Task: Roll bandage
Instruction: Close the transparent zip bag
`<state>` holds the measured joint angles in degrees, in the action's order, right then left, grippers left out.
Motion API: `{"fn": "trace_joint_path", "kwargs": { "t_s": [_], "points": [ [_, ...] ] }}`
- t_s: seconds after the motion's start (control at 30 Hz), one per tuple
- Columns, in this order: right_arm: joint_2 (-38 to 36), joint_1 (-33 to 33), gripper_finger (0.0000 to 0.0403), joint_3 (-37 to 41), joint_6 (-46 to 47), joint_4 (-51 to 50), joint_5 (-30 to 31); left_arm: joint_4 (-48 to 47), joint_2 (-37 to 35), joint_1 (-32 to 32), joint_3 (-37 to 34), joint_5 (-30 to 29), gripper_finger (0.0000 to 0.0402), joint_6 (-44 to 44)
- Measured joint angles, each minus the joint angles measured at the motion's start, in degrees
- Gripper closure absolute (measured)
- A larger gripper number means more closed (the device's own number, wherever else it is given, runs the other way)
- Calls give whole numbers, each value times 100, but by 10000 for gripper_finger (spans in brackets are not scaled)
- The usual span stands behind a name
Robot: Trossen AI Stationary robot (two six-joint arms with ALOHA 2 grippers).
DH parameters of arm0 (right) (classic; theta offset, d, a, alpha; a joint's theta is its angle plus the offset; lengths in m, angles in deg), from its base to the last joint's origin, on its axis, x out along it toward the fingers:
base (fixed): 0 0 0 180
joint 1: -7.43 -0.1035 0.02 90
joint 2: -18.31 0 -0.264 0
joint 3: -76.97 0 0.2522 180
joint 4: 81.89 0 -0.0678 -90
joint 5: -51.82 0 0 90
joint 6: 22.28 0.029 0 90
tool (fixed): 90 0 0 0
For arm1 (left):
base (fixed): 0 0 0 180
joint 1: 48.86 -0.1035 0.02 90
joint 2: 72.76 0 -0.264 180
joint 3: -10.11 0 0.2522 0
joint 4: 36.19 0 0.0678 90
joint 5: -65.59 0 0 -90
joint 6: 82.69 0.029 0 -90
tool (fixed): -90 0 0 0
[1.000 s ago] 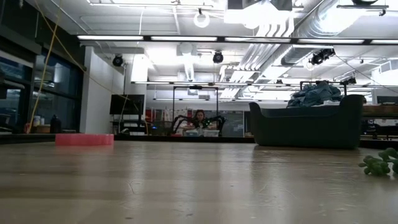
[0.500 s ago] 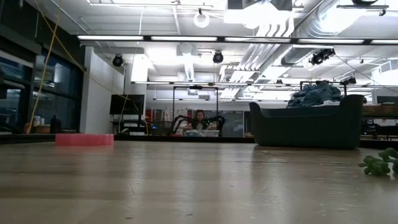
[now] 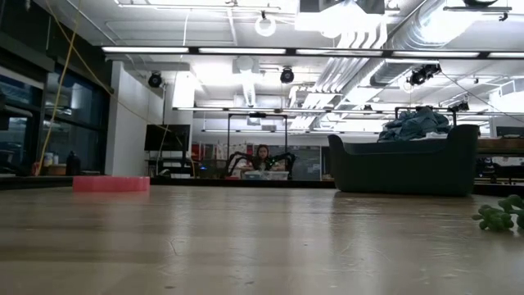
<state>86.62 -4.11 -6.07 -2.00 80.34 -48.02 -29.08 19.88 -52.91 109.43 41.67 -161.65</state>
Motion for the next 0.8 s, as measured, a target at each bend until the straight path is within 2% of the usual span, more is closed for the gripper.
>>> {"fn": "trace_joint_path", "kwargs": {
  "t_s": [0.1, 0.27, 0.37, 0.6, 0.8],
  "points": [
    [0, -54, 218, 0, -243, 2, 98, -3, 0, -32, 0, -72, 401, 0],
    [22, -141, 335, 0, -416, 7, 453, -3, 0, -148, 0, -259, 401, 57],
    [37, -140, 387, 0, -475, 4, 482, -3, 0, -209, 0, -320, 401, 57],
    [31, -195, 401, 0, -215, -7, 379, -63, 0, -312, 2, -648, 393, -44],
    [-126, -210, 402, 0, 57, -675, 369, -527, 4, -350, 4, -406, 344, 16]
  ]
}}
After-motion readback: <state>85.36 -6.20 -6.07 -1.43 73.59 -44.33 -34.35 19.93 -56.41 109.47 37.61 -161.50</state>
